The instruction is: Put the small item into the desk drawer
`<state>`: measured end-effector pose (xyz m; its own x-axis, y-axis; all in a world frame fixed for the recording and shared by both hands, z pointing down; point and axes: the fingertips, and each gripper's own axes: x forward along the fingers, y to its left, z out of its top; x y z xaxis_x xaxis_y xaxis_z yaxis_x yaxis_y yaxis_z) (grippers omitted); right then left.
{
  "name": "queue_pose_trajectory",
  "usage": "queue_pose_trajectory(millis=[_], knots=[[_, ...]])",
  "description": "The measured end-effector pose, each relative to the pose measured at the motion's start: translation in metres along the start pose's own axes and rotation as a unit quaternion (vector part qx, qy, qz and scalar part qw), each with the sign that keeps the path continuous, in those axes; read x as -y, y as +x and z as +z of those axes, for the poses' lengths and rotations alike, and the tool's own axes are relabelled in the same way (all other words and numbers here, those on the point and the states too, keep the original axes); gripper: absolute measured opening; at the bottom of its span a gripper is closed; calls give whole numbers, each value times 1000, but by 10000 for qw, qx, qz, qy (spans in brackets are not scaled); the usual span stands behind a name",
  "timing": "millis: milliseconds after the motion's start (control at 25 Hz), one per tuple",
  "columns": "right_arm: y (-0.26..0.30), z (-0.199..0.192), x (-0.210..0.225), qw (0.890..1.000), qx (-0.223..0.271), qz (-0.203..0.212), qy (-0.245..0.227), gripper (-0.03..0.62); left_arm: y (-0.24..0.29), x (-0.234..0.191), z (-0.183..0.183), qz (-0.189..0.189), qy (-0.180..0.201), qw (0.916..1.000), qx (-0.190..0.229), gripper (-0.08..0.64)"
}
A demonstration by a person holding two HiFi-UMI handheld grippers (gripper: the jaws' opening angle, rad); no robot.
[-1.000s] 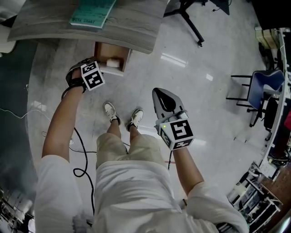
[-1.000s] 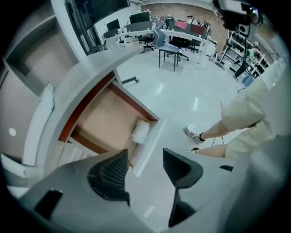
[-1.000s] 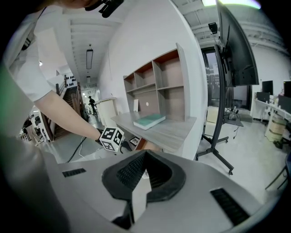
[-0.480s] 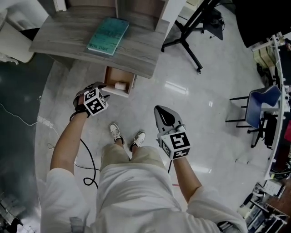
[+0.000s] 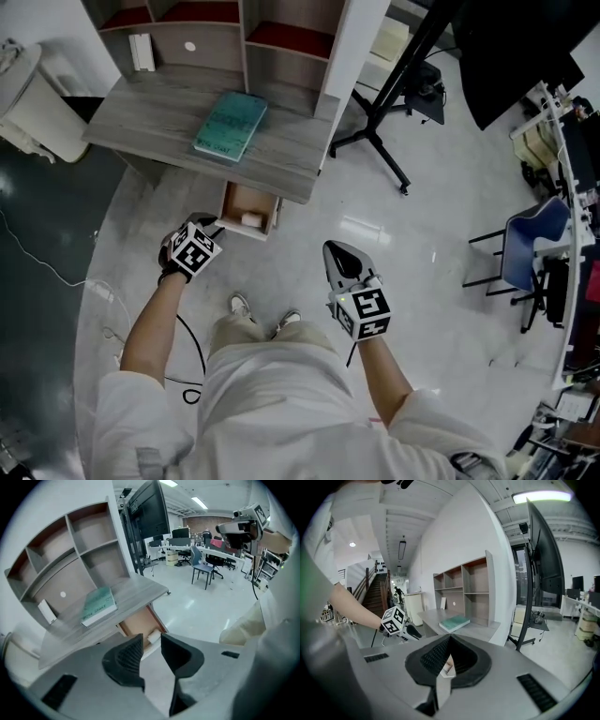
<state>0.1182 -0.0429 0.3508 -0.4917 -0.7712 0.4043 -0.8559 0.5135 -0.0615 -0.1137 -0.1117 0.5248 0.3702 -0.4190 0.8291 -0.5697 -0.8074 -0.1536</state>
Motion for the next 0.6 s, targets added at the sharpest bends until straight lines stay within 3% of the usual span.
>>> queue_pose_trajectory(millis=[120, 280, 440, 600], knots=[[2, 10, 4, 9999, 35, -13, -110, -3, -13, -1, 8, 91, -66, 9998, 168, 111], [5, 30, 8, 9997, 162, -13, -203, -3, -34, -14, 19, 302, -313, 9978, 491, 28], [14, 50, 3, 9993, 327, 60, -176, -3, -62, -33, 34, 540, -796, 9915, 880, 8], [22, 69, -5, 9991, 386, 111, -155, -3, -82, -45, 47, 607, -980, 9856, 1239, 6]])
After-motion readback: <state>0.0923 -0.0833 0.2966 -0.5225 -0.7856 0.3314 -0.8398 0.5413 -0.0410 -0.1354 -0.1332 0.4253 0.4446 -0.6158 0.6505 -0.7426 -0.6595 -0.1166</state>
